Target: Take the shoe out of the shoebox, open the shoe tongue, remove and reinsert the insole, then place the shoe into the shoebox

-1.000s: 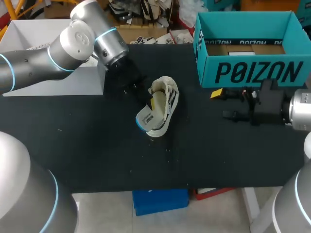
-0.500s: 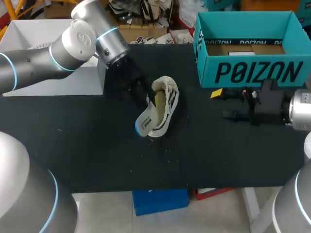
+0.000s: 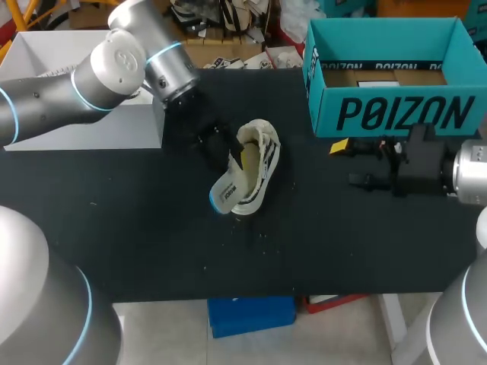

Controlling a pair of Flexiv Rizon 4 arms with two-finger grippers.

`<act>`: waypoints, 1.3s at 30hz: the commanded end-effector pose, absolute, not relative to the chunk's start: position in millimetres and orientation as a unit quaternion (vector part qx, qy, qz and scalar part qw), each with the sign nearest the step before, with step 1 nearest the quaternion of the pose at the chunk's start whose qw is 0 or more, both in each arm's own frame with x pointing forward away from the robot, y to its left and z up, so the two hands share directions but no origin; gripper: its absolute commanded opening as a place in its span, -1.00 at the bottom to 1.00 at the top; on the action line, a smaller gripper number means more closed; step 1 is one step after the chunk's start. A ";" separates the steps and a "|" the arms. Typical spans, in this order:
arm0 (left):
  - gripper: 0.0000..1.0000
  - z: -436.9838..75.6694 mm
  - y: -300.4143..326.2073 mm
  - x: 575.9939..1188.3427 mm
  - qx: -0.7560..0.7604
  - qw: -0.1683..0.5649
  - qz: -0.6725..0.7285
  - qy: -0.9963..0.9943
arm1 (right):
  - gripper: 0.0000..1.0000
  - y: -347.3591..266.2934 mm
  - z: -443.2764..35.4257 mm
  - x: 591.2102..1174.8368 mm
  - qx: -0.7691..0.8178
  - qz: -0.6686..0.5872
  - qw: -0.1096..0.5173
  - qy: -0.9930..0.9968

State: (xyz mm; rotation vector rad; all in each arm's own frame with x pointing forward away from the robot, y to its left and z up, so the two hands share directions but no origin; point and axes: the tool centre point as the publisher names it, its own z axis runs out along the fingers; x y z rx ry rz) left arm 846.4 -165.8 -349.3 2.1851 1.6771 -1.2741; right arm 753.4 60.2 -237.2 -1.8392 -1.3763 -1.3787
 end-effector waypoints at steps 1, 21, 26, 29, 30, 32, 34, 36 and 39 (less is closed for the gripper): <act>-0.07 -344.7 -161.4 836.1 0.730 0.046 -0.403 0.550 | 1.00 60.3 -236.7 752.9 -0.669 -0.500 0.229 -0.500; -1.00 -350.7 -162.6 823.2 0.752 0.024 -0.390 0.531 | 1.00 60.3 -236.7 752.9 -0.669 -0.500 0.229 -0.500; -1.00 -348.7 -159.7 818.0 0.741 0.051 -0.413 0.528 | 1.00 60.3 -236.7 752.9 -0.669 -0.500 0.229 -0.500; -1.00 -352.2 -158.0 816.6 0.735 0.057 -0.418 0.531 | 1.00 60.3 -236.7 752.9 -0.669 -0.500 0.229 -0.500; -1.00 -353.0 -157.9 816.4 0.734 0.057 -0.419 0.531 | 1.00 60.3 -236.7 752.9 -0.669 -0.500 0.229 -0.500; -1.00 -355.2 -158.0 815.3 0.733 0.058 -0.420 0.532 | 1.00 60.3 -236.7 752.9 -0.669 -0.500 0.229 -0.500; -1.00 -356.9 -159.0 815.6 0.731 0.062 -0.421 0.533 | 1.00 60.3 -236.7 752.9 -0.669 -0.500 0.229 -0.500; -1.00 -357.7 -161.2 818.5 0.728 0.071 -0.421 0.536 | 1.00 60.3 -236.7 752.9 -0.669 -0.500 0.229 -0.500; -1.00 -357.6 -164.8 824.2 0.727 0.083 -0.416 0.540 | 1.00 60.3 -236.7 752.9 -0.669 -0.500 0.229 -0.500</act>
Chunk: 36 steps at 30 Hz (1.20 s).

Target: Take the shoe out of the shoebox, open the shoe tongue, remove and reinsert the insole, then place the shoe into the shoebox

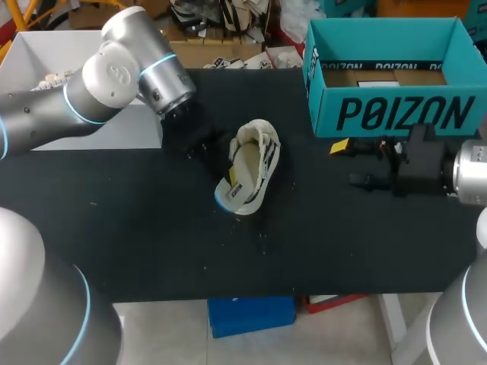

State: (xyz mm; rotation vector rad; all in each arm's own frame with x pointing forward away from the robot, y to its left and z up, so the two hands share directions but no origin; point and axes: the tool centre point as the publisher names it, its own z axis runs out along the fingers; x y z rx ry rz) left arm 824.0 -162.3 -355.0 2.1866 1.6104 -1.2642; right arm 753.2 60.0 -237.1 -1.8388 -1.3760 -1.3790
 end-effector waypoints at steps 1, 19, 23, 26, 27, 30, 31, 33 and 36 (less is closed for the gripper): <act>-1.00 -356.6 -166.2 825.1 0.726 0.087 -0.416 0.540 | 1.00 60.3 -236.7 752.9 -0.669 -0.500 0.229 -0.500; -1.00 -362.7 -177.4 847.6 0.722 0.101 -0.409 0.548 | 1.00 60.3 -236.7 752.9 -0.669 -0.500 0.229 -0.500; -1.00 -367.3 -176.4 852.4 0.718 0.097 -0.407 0.556 | 1.00 60.3 -236.7 752.9 -0.669 -0.500 0.229 -0.500; -1.00 -369.0 -176.2 854.0 0.717 0.092 -0.403 0.562 | 1.00 60.3 -236.7 752.9 -0.669 -0.500 0.229 -0.500; -1.00 -370.4 -176.3 856.0 0.716 0.091 -0.401 0.564 | 1.00 60.3 -236.7 752.9 -0.669 -0.500 0.229 -0.500; -1.00 -372.6 -175.9 858.5 0.715 0.084 -0.392 0.573 | 1.00 60.3 -236.7 752.9 -0.669 -0.500 0.229 -0.500; -1.00 -372.7 -175.8 858.6 0.713 0.082 -0.390 0.577 | 1.00 60.3 -236.7 752.9 -0.669 -0.500 0.229 -0.500; -0.62 -373.2 -175.3 859.0 0.713 0.081 -0.386 0.579 | 1.00 60.3 -236.7 752.9 -0.669 -0.500 0.229 -0.500; -0.05 -370.8 -174.1 859.1 0.712 0.083 -0.385 0.581 | 1.00 60.3 -236.7 752.9 -0.669 -0.500 0.229 -0.500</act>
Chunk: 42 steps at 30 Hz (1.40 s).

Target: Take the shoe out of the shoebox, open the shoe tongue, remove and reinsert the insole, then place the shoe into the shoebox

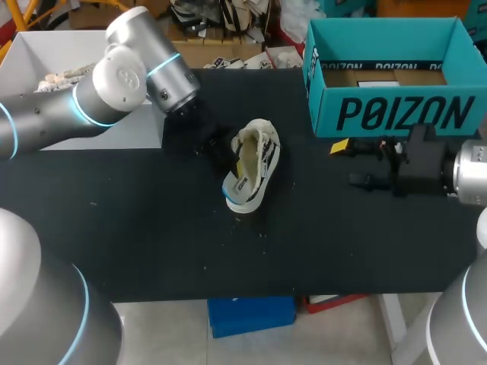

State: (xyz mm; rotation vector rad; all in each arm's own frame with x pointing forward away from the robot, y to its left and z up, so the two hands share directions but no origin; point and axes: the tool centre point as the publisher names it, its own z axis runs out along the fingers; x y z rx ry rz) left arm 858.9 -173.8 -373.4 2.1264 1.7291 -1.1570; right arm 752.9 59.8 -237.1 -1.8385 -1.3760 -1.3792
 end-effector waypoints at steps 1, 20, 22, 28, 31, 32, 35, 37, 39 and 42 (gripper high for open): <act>0.01 -369.7 -173.7 858.9 0.713 0.085 -0.384 0.581 | 1.00 60.3 -236.7 752.9 -0.669 -0.500 0.229 -0.500; -0.46 -360.4 -163.4 824.2 0.729 0.064 -0.385 0.563 | 1.00 60.3 -236.7 752.9 -0.669 -0.500 0.229 -0.500; -1.00 -363.2 -163.4 823.4 0.730 0.058 -0.384 0.562 | 1.00 60.3 -236.7 752.9 -0.669 -0.500 0.229 -0.500; -1.00 -363.9 -164.4 820.1 0.732 0.054 -0.386 0.559 | 1.00 60.3 -236.7 752.9 -0.669 -0.500 0.229 -0.500; -1.00 -363.7 -164.9 820.1 0.731 0.057 -0.390 0.556 | 1.00 60.3 -236.7 752.9 -0.669 -0.500 0.229 -0.500; -1.00 -363.9 -164.8 820.2 0.729 0.058 -0.394 0.556 | 1.00 60.3 -236.7 752.9 -0.669 -0.500 0.229 -0.500; -1.00 -361.9 -165.0 816.8 0.723 0.066 -0.408 0.553 | 1.00 60.3 -236.7 752.9 -0.669 -0.500 0.229 -0.500; -1.00 -359.7 -165.5 812.3 0.717 0.070 -0.420 0.552 | 1.00 60.3 -236.7 752.9 -0.669 -0.500 0.229 -0.500; -1.00 -359.0 -165.9 808.5 0.716 0.070 -0.424 0.550 | 1.00 60.3 -236.7 752.9 -0.669 -0.500 0.229 -0.500; -1.00 -357.7 -166.4 804.0 0.714 0.071 -0.429 0.548 | 1.00 60.3 -236.7 752.9 -0.669 -0.500 0.229 -0.500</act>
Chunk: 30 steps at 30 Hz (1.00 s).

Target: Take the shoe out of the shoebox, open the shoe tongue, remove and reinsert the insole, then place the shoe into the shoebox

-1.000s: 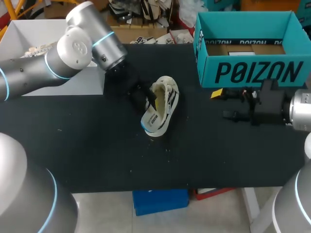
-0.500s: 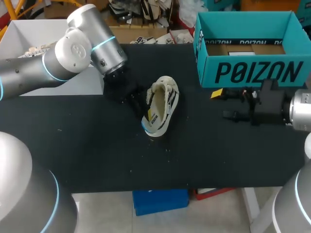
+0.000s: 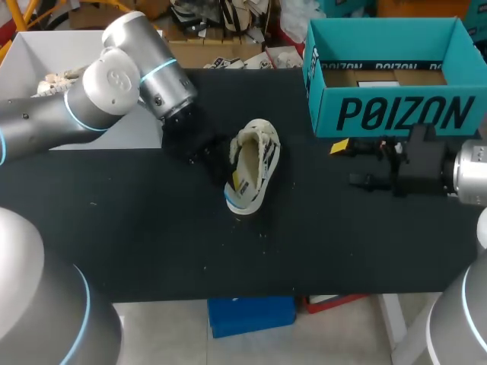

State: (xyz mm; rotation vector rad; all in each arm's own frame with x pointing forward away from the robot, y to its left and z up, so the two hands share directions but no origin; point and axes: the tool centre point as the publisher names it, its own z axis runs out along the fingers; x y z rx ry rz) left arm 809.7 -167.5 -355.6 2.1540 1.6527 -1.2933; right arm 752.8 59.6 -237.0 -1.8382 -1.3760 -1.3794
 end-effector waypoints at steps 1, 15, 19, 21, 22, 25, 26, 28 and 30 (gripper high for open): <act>-1.00 -357.6 -166.7 802.9 0.714 0.072 -0.432 0.547 | 1.00 60.3 -236.7 752.9 -0.669 -0.500 0.229 -0.500; -1.00 -357.2 -166.7 802.2 0.707 0.075 -0.442 0.548 | 1.00 60.3 -236.7 752.9 -0.669 -0.500 0.229 -0.500; -1.00 -362.7 -166.9 810.2 0.704 0.077 -0.437 0.554 | 1.00 60.3 -236.7 752.9 -0.669 -0.500 0.229 -0.500; -1.00 -364.7 -167.8 814.8 0.705 0.079 -0.434 0.556 | 1.00 60.3 -236.7 752.9 -0.669 -0.500 0.229 -0.500; -1.00 -365.2 -168.3 817.0 0.705 0.080 -0.432 0.557 | 1.00 60.3 -236.7 752.9 -0.669 -0.500 0.229 -0.500; -1.00 -366.0 -170.5 823.2 0.706 0.083 -0.428 0.559 | 1.00 60.3 -236.7 752.9 -0.669 -0.500 0.229 -0.500; -1.00 -366.2 -171.3 824.7 0.706 0.084 -0.426 0.559 | 1.00 60.3 -236.7 752.9 -0.669 -0.500 0.229 -0.500; -1.00 -365.9 -173.4 827.9 0.707 0.086 -0.423 0.560 | 1.00 60.3 -236.7 752.9 -0.669 -0.500 0.229 -0.500; -1.00 -366.2 -174.3 830.5 0.708 0.088 -0.420 0.561 | 1.00 60.3 -236.7 752.9 -0.669 -0.500 0.229 -0.500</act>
